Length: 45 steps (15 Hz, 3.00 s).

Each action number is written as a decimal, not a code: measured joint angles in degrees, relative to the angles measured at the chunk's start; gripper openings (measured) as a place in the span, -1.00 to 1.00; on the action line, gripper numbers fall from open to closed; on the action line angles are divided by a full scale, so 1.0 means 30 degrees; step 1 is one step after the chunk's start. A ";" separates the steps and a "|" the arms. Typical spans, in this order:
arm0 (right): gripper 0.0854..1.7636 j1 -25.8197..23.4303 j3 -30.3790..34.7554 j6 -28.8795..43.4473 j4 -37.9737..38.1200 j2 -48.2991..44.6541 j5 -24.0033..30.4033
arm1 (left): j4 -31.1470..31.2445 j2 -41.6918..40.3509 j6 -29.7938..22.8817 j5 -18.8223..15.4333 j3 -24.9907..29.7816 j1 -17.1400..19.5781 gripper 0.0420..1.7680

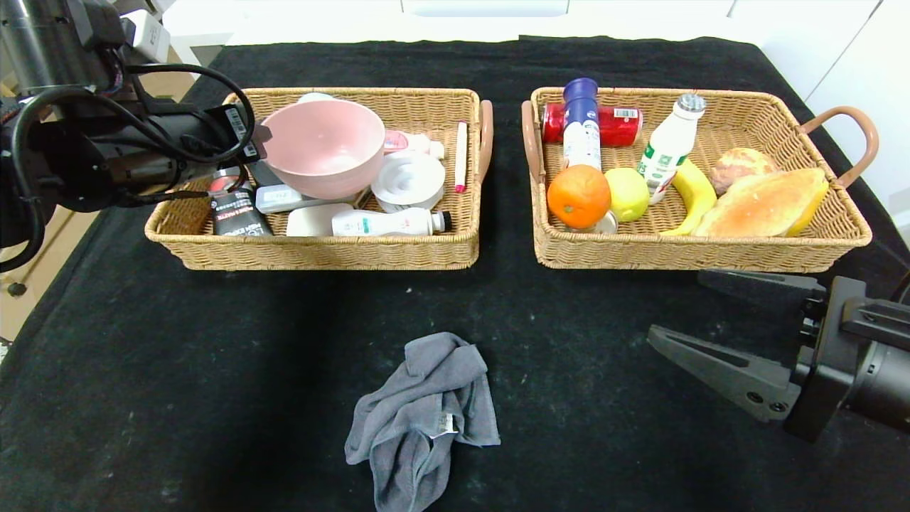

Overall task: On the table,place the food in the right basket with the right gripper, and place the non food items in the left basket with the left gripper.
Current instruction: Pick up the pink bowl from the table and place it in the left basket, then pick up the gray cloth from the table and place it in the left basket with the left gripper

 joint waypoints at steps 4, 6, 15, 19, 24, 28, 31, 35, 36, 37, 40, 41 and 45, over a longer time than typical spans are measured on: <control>0.94 0.0000 0.0000 0.0008 0.0000 0.0000 -0.0008 | 0.0004 0.0020 -0.0008 0.0024 0.0118 0.0008 0.28; 0.94 0.0000 0.0000 0.0008 0.0000 0.0000 -0.0008 | 0.0012 -0.0057 -0.0008 0.0024 0.0264 0.0016 0.43; 0.94 -0.0130 0.0008 -0.0008 0.0000 0.0008 0.0000 | 0.0223 -0.2820 0.0211 -0.0195 0.3271 -0.1272 0.78; 0.94 -0.0195 -0.0028 -0.0008 0.0008 0.0008 0.0000 | 0.0996 -0.4559 0.0801 -0.0102 0.4767 -0.3125 0.84; 0.94 -0.0195 -0.0028 -0.0028 0.0008 0.0016 0.0000 | 0.3137 -0.5860 0.1207 0.0016 0.6128 -0.6148 0.89; 0.94 -0.0195 -0.0020 -0.0028 0.0000 0.0020 -0.0008 | 0.4921 -0.6181 0.1638 0.0687 0.7176 -0.8940 0.91; 0.94 -0.0394 -0.0118 -0.0028 0.0024 0.0008 0.0016 | 0.6721 -0.6213 0.2081 0.1341 0.7798 -1.0781 0.92; 0.94 -0.0488 -0.0138 -0.0028 0.0033 0.0016 0.0028 | 0.6908 -0.6034 0.2446 0.1735 0.8773 -1.2524 0.92; 0.94 -0.0496 -0.0138 -0.0028 0.0033 0.0016 0.0020 | 0.6908 -0.5982 0.2467 0.1747 0.9041 -1.2910 0.93; 0.94 -0.0496 -0.0146 -0.0037 0.0037 0.0016 0.0028 | 0.6888 -0.5933 0.2475 0.1764 0.9269 -1.3251 0.93; 0.94 -0.0500 -0.0154 -0.0045 0.0053 -0.0126 0.0028 | 0.6863 -0.5697 0.2475 0.1764 0.9728 -1.3893 0.93; 0.94 -0.0500 -0.0154 -0.0037 0.0053 -0.0089 0.0020 | 0.6880 -0.5595 0.2475 0.1772 0.9813 -1.3987 0.93; 0.94 -0.0496 -0.0146 -0.0037 0.0061 0.0016 0.0020 | 0.6705 -0.4714 0.2499 0.3149 0.9809 -1.4222 0.93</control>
